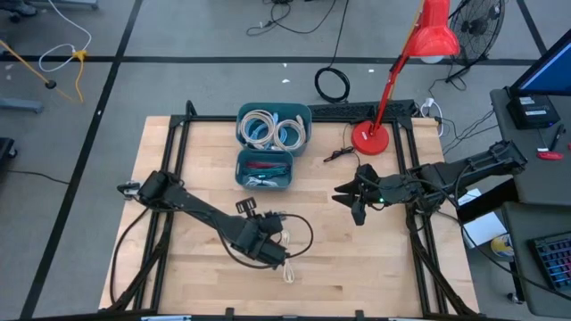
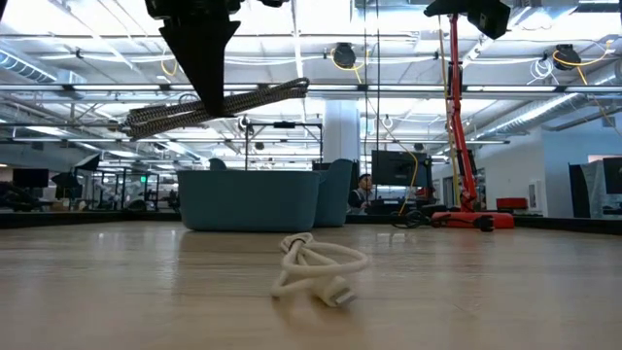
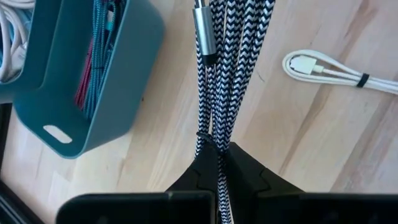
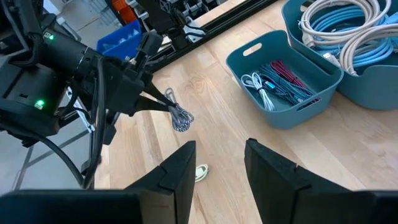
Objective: Pick & Place USB Port
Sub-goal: Put the black and white charger cable into the bottom blue bin
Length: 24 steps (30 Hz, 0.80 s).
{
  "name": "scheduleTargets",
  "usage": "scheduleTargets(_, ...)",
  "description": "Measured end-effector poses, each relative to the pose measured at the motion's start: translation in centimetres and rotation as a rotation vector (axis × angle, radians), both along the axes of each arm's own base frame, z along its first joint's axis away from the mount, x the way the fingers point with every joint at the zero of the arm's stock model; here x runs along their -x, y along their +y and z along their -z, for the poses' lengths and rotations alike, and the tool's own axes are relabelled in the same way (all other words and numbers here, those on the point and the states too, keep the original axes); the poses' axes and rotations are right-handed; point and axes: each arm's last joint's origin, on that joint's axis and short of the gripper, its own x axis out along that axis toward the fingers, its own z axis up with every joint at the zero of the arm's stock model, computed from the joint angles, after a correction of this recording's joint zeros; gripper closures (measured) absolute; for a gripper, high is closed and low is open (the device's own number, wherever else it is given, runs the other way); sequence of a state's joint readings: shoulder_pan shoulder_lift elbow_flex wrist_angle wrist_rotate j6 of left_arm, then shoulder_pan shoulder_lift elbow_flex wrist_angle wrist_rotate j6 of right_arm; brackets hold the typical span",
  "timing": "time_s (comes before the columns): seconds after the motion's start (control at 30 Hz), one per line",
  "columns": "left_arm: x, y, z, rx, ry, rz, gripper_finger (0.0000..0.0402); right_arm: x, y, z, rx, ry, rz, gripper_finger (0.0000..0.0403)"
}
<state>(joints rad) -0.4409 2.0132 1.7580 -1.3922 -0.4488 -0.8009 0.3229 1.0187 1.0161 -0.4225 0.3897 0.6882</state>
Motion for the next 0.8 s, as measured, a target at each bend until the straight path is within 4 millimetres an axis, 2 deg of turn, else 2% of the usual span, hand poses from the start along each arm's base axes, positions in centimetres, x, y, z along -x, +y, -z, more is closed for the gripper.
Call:
scheduleTargets(0.23,0.0,0.1,0.0,-0.001,0.002,-0.004,0.0393,0.0,0.0,0.0,-0.006,-0.001,0.003,0.0273)
scheduleTargets(0.33,-0.4,1.5,0.0,-0.012,0.046,0.012,0.0393,0.0,0.0,0.0,-0.007,-0.001,0.002,0.0273)
scheduleTargets(0.43,-1.4,4.8,0.0,0.007,0.107,0.012,0.0393,0.0,0.1,0.0,-0.007,-0.001,-0.005,0.0273)
scheduleTargets(0.6,-2.8,11.5,0.1,0.066,0.165,-0.028,0.0393,0.1,0.4,-0.1,-0.01,-0.008,-0.015,0.0273)
scheduleTargets(0.8,-3.0,19.4,0.1,0.103,0.183,-0.095,0.0393,0.1,0.6,-0.1,-0.022,-0.004,-0.049,0.0273)
